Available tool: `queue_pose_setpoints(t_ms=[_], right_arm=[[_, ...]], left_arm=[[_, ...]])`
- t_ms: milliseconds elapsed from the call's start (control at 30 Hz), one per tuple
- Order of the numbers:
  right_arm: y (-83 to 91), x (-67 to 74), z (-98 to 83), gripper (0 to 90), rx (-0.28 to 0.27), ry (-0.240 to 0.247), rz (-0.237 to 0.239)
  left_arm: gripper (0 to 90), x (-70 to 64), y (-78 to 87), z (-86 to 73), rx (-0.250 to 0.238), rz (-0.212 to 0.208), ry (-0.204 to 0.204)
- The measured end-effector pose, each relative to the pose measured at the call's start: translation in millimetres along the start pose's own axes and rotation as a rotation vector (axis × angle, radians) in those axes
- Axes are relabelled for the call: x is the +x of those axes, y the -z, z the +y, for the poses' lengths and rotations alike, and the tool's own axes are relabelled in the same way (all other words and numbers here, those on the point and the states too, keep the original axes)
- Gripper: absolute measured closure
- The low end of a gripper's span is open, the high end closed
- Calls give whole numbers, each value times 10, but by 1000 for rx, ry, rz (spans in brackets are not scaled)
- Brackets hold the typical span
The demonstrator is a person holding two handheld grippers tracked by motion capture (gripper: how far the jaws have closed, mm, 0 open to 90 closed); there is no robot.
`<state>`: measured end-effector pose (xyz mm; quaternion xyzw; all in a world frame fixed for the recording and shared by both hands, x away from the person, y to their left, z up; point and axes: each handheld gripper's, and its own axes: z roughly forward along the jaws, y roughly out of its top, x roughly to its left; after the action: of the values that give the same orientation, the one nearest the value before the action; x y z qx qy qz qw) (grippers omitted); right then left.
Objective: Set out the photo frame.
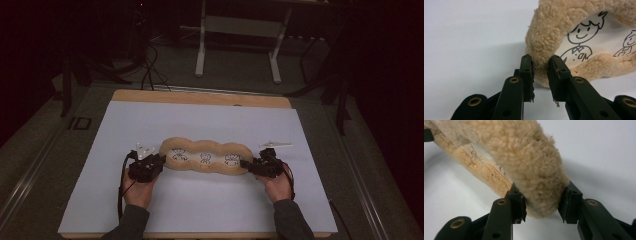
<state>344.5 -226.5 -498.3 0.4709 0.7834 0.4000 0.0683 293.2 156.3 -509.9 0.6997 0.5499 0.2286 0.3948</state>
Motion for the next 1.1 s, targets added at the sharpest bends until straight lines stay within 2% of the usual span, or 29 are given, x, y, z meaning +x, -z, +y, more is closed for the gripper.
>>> queue_pose_setpoints(t_ms=[333,633,833,967,1100], right_arm=[[47,-33,-4,606,2,-17,14],[47,-121,-6,598,9,-71,68],[40,-147,3,580,-5,-100,77],[45,-154,-8,532,-12,-103,81],[52,-152,-20,523,-17,-109,84]], left_arm=[[753,-27,50,-46,7,-26,27],[750,-25,51,-26,16,-37,23],[745,-15,54,-21,18,-50,30],[734,-15,60,-23,17,-56,28],[736,-17,70,-33,17,-59,24]])
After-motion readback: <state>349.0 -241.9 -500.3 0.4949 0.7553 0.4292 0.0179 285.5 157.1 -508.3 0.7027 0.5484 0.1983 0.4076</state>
